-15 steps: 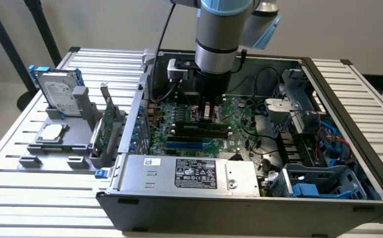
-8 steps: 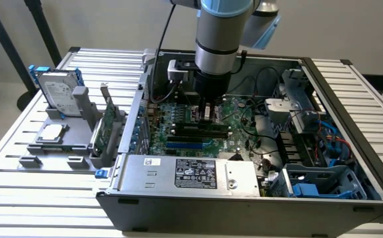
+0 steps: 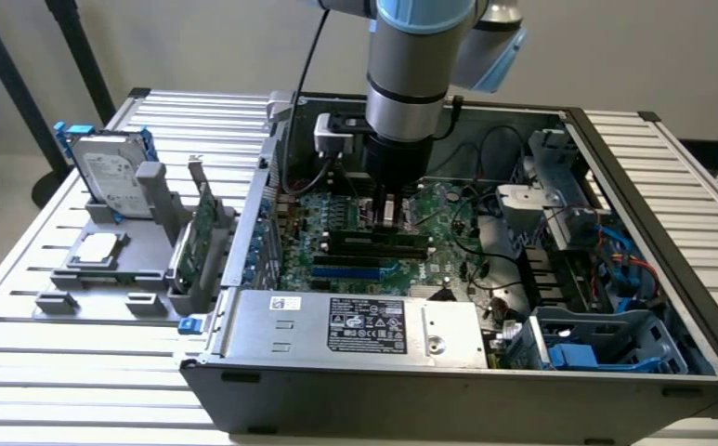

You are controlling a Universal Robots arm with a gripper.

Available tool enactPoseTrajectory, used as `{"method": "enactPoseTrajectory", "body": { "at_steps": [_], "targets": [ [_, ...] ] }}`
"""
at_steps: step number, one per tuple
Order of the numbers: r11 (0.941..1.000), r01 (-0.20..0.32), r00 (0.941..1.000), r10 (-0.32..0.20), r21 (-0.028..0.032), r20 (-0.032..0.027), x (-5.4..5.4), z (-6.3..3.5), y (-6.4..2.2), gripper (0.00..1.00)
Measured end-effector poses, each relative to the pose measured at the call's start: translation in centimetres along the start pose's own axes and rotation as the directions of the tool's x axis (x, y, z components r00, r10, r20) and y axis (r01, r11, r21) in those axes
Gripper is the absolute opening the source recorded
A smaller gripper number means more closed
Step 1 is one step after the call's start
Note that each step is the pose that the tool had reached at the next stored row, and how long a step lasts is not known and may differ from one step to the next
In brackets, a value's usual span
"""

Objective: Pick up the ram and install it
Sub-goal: 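Insert the ram into the slot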

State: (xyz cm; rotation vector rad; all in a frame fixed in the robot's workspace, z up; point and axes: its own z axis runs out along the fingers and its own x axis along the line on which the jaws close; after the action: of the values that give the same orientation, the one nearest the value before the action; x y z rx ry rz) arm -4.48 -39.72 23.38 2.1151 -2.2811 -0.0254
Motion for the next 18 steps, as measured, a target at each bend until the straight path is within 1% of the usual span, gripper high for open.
{"method": "enactPoseTrajectory", "body": {
  "at_steps": [18],
  "targets": [
    [1.0000, 0.004, 1.0000, -0.004, 0.0001, -0.0002, 0.00, 0.35, -0.09, 0.13]
  ]
}}
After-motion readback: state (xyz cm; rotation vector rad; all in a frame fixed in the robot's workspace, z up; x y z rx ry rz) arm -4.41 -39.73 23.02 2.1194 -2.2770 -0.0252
